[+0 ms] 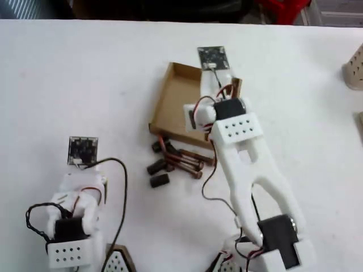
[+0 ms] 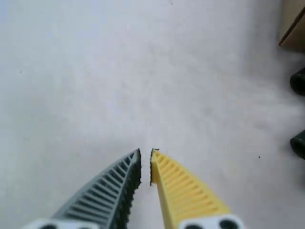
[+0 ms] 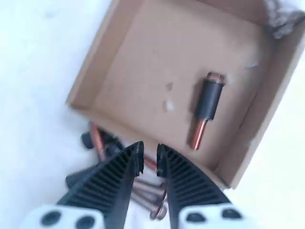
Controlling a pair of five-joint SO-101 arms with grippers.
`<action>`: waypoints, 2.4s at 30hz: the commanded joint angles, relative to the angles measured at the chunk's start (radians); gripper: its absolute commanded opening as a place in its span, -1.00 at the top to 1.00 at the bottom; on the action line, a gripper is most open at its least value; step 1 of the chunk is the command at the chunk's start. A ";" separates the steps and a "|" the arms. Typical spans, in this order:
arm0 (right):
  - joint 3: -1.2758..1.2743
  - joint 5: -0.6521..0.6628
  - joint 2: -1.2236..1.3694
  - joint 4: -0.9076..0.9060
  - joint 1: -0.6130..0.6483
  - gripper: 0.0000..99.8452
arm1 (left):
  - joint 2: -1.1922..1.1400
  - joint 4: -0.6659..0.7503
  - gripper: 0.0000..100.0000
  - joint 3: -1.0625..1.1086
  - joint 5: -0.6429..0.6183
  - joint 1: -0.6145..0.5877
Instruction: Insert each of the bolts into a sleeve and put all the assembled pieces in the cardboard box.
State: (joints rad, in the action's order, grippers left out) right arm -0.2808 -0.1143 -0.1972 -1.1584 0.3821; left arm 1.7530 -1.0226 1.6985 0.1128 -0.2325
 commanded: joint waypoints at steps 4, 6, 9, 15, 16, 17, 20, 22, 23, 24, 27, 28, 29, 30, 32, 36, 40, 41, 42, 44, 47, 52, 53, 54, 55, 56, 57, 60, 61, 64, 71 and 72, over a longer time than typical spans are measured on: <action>0.032 0.021 -0.114 -0.134 0.131 0.96 | 0.002 -0.006 0.87 -0.002 0.012 -0.022; 0.032 0.143 -0.116 -0.199 0.174 0.97 | 0.002 -0.006 0.87 -0.002 0.012 -0.038; -0.025 0.353 -0.124 -0.251 0.252 0.97 | 0.002 -0.006 0.87 -0.002 0.012 -0.041; -0.173 0.598 -0.124 -0.205 0.334 0.96 | 0.002 -0.006 0.87 -0.002 0.012 -0.041; -0.195 0.634 -0.124 -0.186 0.340 0.96 | 0.002 -0.006 0.87 -0.002 0.012 -0.041; -0.216 0.667 -0.124 -0.165 0.351 0.96 | 0.002 -0.006 0.87 -0.002 0.012 -0.041; -0.279 0.738 -0.124 -0.097 0.381 0.96 | 0.002 -0.006 0.87 -0.002 0.012 -0.041; -0.321 0.779 -0.124 -0.058 0.406 0.96 | 0.002 -0.006 0.87 -0.002 0.012 -0.041; -0.338 0.807 -0.122 -0.041 0.418 0.96 | 0.002 -0.006 0.87 -0.002 0.012 -0.041; -0.354 0.833 -0.117 -0.025 0.433 0.96 | 0.002 -0.006 0.87 -0.002 0.012 -0.041; -0.391 0.873 -0.114 0.016 0.470 0.96 | 0.002 -0.006 0.87 -0.002 0.012 -0.041; -0.404 0.878 -0.114 0.033 0.479 0.94 | 0.002 -0.006 0.87 -0.002 0.012 -0.041; -0.414 0.882 -0.114 0.053 0.483 0.90 | 0.002 -0.006 0.87 -0.002 0.012 -0.041; -0.427 0.890 -0.114 0.077 0.483 0.85 | 0.002 -0.006 0.87 -0.002 0.012 -0.041; -0.459 0.921 -0.114 0.140 0.479 0.75 | 0.002 -0.005 0.87 -0.002 0.012 -0.041; -0.506 0.944 -0.114 0.229 0.478 0.70 | 0.002 -0.005 0.87 -0.002 0.012 -0.041; -0.516 0.948 -0.114 0.282 0.456 0.70 | 0.002 -0.005 0.87 -0.002 0.012 -0.041; -0.516 0.948 -0.114 0.289 0.450 0.70 | 0.002 -0.005 0.87 -0.002 0.012 -0.041; -0.516 0.948 -0.114 0.295 0.447 0.70 | 0.002 -0.005 0.87 -0.002 0.012 -0.041; -0.517 0.948 -0.114 0.303 0.447 0.70 | 0.002 -0.005 0.87 -0.002 0.012 -0.041; -0.522 0.948 -0.113 0.306 0.447 0.70 | 0.002 -0.005 0.87 -0.002 0.012 -0.041; -0.569 0.950 -0.090 0.384 0.452 0.70 | 0.002 -0.005 0.87 -0.002 0.012 -0.041; -0.569 0.947 -0.068 0.398 0.452 0.70 | 0.002 -0.005 0.87 -0.002 0.012 -0.041; -0.568 0.947 -0.044 0.410 0.453 0.70 | 0.002 -0.005 0.87 -0.002 0.012 -0.041; -0.566 0.947 -0.019 0.424 0.453 0.70 | 0.002 -0.005 0.87 -0.002 0.012 -0.041; -0.559 0.945 0.005 0.435 0.453 0.70 | 0.002 -0.005 0.87 -0.002 0.012 -0.041; -0.546 0.944 0.028 0.440 0.453 0.70 | 0.002 -0.005 0.87 -0.002 0.012 -0.041; -0.516 0.944 0.077 0.440 0.452 0.71 | 0.002 -0.005 0.87 -0.002 0.012 -0.041; -0.509 0.945 0.088 0.438 0.452 0.74 | 0.002 -0.005 0.87 -0.002 0.012 -0.041; -0.503 0.948 0.094 0.441 0.452 0.85 | 0.002 -0.005 0.87 -0.002 0.012 -0.041; -0.491 0.948 0.104 0.420 0.452 0.80 | 0.002 -0.005 0.87 -0.002 0.012 -0.041; -0.488 0.948 0.104 0.406 0.452 0.79 | 0.002 -0.005 0.87 -0.002 0.012 -0.041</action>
State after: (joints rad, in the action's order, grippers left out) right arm -0.8025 0.8216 -0.0928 -0.7319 0.8393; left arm 1.7530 -1.0226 1.6985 0.1158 -0.2662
